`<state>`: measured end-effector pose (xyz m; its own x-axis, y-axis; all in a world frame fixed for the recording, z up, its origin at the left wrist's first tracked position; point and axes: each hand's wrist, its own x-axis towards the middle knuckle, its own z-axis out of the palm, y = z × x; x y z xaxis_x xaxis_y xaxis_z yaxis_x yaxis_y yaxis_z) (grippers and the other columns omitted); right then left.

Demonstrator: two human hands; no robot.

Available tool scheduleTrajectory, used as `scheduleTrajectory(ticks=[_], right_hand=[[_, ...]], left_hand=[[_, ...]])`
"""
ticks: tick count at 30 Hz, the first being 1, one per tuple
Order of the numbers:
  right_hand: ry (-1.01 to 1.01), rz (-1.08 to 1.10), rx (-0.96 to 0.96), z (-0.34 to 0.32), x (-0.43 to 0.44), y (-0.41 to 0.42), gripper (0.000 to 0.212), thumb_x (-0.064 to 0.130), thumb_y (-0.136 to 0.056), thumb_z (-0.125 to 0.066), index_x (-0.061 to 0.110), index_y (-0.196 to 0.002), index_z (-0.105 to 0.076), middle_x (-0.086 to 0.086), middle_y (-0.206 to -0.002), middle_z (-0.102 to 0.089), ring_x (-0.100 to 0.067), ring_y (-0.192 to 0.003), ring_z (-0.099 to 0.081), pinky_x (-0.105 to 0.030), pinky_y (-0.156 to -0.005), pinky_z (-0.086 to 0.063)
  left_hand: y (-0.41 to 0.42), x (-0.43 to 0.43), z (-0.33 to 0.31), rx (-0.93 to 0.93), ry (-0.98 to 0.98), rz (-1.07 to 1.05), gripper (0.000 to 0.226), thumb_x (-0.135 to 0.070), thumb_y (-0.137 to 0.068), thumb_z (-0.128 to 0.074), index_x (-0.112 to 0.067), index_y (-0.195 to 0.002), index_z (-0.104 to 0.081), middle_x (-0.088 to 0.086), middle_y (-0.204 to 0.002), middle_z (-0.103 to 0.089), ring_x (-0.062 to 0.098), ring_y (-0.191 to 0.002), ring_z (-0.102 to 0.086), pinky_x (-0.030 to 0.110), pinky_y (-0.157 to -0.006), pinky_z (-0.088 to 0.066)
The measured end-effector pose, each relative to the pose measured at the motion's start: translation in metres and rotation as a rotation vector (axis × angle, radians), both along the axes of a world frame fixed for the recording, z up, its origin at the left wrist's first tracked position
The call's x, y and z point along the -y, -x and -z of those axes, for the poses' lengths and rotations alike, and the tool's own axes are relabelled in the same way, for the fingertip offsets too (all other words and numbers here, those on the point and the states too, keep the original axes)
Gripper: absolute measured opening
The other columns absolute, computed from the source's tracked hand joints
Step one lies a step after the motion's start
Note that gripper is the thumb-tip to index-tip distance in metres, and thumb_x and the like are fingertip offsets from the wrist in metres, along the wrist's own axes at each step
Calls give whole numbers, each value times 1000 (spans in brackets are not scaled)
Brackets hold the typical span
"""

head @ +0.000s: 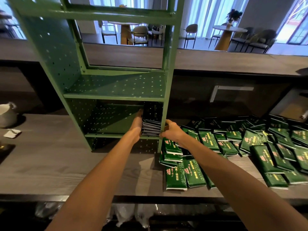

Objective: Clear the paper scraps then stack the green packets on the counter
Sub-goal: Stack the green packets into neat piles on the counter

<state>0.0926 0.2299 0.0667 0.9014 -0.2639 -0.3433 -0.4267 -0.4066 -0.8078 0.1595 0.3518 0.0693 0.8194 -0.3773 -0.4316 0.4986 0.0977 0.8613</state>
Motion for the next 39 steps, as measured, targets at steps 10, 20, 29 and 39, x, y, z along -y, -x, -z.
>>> scheduleTrajectory(ticks=[10, 20, 29, 39], right_hand=[[278, 30, 124, -1, 25, 33, 48, 1, -90, -52, 9, -137, -42, -13, -128, -54, -24, -105, -55, -31, -81, -46], [503, 49, 210, 49, 94, 110, 44, -2, -87, -55, 4, -130, -50, -15, -129, -52, -30, -112, -54, -41, -92, -47], [445, -53, -15, 85, 221, 166, 42, 1, -88, -55, 6, -129, -51, -14, -132, -53, -30, -117, -53, -33, -94, -45], [449, -366, -101, 94, 286, 183, 33, 11, -92, -56, 7, -125, -56, -15, -127, -59, -28, -114, -56, -31, -90, -44]], left_hand=[[52, -8, -14, 846, -676, -320, 22, -12, -95, -45, -4, -111, -57, 9, -118, -52, 18, -107, -49, 27, -90, -40], [146, 68, 26, 981, -788, 5, 20, -12, -95, -45, -8, -109, -58, 2, -110, -55, 13, -97, -51, 22, -82, -38], [192, 197, 67, 742, -954, 213, 15, -17, -94, -47, -10, -100, -58, 4, -105, -58, 20, -89, -58, 38, -81, -51], [212, 256, 85, 447, -1129, 237, 12, -18, -93, -53, -7, -94, -56, 16, -102, -61, 30, -100, -57, 36, -82, -44]])
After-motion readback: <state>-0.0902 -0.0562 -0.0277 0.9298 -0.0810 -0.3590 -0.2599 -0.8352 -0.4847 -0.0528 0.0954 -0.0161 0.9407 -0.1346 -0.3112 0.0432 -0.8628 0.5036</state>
